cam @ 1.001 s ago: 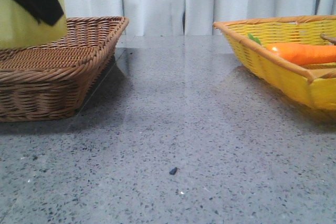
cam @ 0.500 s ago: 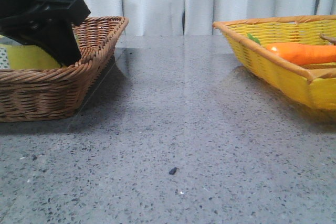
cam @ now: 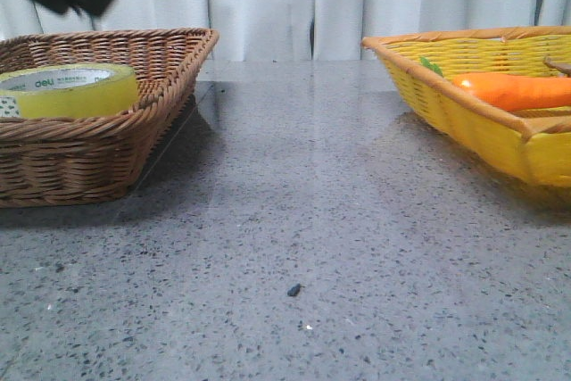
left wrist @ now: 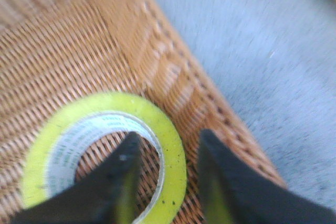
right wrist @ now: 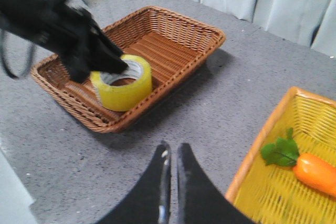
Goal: Transfer tape with both arms
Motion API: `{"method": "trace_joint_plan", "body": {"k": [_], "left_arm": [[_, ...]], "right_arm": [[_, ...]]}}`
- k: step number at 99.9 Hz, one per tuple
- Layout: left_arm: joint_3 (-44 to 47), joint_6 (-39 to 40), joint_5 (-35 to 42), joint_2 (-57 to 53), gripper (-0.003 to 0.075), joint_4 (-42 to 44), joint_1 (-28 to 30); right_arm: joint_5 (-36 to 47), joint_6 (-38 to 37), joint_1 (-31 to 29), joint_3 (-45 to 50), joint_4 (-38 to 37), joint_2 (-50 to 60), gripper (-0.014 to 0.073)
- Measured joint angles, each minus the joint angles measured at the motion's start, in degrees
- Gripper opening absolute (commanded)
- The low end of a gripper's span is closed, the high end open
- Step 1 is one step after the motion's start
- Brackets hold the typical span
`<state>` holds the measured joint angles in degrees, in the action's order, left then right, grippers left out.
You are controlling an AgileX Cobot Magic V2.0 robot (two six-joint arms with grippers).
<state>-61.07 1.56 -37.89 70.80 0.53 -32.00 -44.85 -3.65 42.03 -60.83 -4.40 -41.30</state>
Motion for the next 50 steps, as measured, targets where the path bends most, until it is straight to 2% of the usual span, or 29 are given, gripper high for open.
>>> {"method": "trace_joint_plan", "body": {"k": [6, 30, 50], "left_arm": [[0.87, 0.0, 0.61, -3.43, -0.0022, 0.0, 0.0], [8.28, 0.0, 2.28, -17.37, -0.0021, -0.13, 0.0], [18.92, 0.0, 6.85, -31.25, -0.0021, -0.53, 0.0]], "right_arm": [[1.81, 0.0, 0.0, 2.66, -1.16, 1.77, -0.0062], [13.64, 0.0, 0.0, 16.65, -3.61, 10.58, -0.0062], [21.72, 0.0, 0.0, 26.5, -5.9, 18.97, -0.0062]]}}
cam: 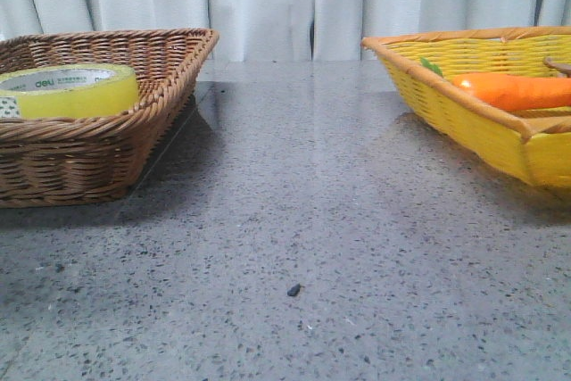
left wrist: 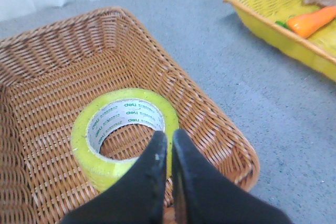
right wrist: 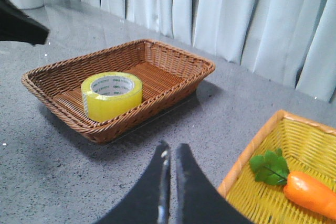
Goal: Transfer tape with both arms
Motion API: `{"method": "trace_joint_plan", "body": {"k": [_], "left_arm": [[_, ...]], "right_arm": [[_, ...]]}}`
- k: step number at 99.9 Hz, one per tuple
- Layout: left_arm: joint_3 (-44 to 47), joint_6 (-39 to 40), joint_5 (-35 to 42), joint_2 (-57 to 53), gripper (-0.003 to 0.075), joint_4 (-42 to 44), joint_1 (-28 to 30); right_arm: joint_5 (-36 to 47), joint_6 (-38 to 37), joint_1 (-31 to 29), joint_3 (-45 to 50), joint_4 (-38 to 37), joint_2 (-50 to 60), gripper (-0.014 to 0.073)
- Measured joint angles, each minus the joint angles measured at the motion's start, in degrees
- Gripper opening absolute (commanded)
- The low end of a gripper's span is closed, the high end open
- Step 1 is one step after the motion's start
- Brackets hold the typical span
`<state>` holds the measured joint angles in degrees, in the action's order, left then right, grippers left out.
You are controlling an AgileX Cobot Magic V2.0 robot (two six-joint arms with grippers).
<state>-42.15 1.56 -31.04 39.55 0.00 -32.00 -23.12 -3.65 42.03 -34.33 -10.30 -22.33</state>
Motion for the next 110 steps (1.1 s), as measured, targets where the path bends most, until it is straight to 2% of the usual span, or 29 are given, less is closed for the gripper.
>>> {"method": "trace_joint_plan", "body": {"k": [34, 54, 110], "left_arm": [[16.73, 0.0, 2.8, -22.52, -0.002, -2.16, 0.0], [20.41, 0.0, 2.68, -31.97, -0.0021, -4.57, 0.0], [20.63, 0.0, 2.68, -33.86, -0.0021, -4.74, 0.0]], "right_arm": [[6.61, 0.0, 0.0, 12.94, -2.64, 10.96, -0.0062], [6.86, 0.0, 0.0, 15.72, -3.14, 13.29, -0.0066], [6.86, 0.0, 0.0, 15.72, -3.27, 13.29, -0.0066]]}}
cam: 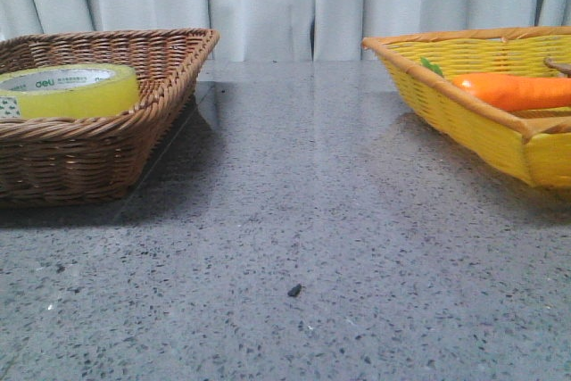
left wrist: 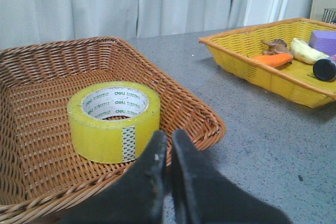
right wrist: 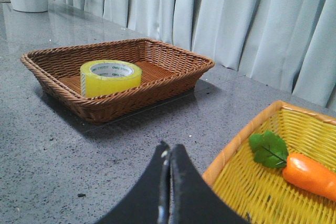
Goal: Transfer tape with both arms
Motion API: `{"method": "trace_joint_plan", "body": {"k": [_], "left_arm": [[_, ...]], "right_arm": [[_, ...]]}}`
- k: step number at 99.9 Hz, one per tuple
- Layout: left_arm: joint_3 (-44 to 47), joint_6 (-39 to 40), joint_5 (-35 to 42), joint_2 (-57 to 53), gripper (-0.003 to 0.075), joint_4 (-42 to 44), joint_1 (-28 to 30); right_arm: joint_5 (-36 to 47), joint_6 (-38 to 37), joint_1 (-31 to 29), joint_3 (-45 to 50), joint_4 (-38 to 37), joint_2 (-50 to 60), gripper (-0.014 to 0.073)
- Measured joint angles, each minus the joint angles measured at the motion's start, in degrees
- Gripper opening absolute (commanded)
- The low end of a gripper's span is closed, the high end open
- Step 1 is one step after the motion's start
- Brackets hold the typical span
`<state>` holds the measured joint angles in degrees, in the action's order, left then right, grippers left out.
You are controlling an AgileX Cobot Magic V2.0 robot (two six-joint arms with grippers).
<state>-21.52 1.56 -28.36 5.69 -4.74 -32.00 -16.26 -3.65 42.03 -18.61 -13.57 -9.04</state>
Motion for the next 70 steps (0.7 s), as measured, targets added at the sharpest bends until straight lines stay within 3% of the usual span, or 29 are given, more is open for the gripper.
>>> {"method": "trace_joint_plan", "body": {"k": [24, 53, 70], "left_arm": [[4.01, 0.0, 4.57, -1.37, -0.002, 2.54, 3.27], [16.45, 0.0, 18.22, -4.39, -0.0021, 2.79, 17.91], [21.73, 0.0, 18.41, -6.04, -0.0021, 2.79, 25.93]], "right_arm": [[0.0, 0.0, 0.0, 0.0, 0.0, 0.0, -0.0066], [0.0, 0.0, 0.0, 0.0, 0.0, 0.0, -0.0066], [0.0, 0.0, 0.0, 0.0, 0.0, 0.0, -0.0066]]}}
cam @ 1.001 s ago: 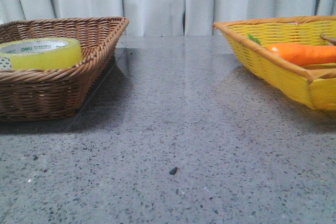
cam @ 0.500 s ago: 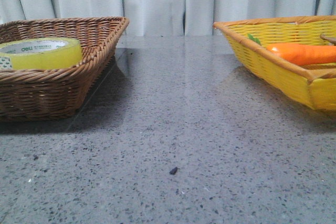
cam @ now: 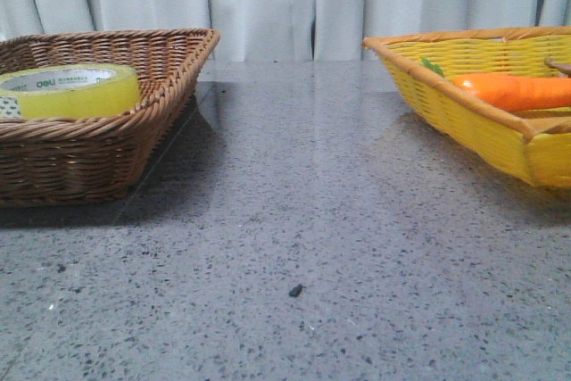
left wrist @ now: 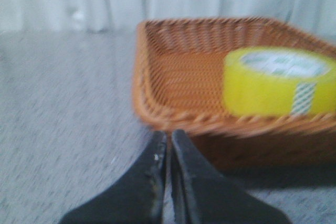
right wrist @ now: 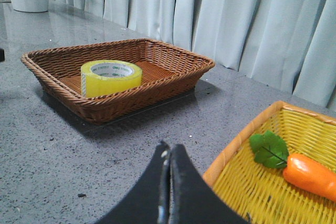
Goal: Transfer tape with both arms
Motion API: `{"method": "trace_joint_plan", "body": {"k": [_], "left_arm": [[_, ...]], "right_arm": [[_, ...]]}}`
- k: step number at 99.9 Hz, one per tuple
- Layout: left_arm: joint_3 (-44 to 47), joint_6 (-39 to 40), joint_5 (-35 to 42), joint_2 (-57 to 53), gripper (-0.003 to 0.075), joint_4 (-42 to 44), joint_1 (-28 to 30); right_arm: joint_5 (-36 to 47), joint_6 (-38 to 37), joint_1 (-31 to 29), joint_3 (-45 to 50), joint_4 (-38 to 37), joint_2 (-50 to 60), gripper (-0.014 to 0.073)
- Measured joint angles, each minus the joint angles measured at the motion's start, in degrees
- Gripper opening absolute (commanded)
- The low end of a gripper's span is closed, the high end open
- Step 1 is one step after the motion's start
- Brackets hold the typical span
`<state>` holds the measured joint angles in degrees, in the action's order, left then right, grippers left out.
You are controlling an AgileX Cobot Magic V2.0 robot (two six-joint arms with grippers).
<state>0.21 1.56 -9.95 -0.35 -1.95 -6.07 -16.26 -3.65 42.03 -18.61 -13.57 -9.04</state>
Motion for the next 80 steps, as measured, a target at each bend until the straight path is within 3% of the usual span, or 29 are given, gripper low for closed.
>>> {"method": "trace_joint_plan", "body": {"k": [25, 80], "left_arm": [[0.0, 0.0, -8.78, 0.0, -0.0021, -0.13, 2.9], [0.0, 0.0, -9.0, 0.0, -0.0021, -0.24, 2.9]], "right_arm": [[0.0, 0.0, 0.0, 0.0, 0.0, 0.0, -0.0066], [0.0, 0.0, 0.0, 0.0, 0.0, 0.0, -0.0066]]}}
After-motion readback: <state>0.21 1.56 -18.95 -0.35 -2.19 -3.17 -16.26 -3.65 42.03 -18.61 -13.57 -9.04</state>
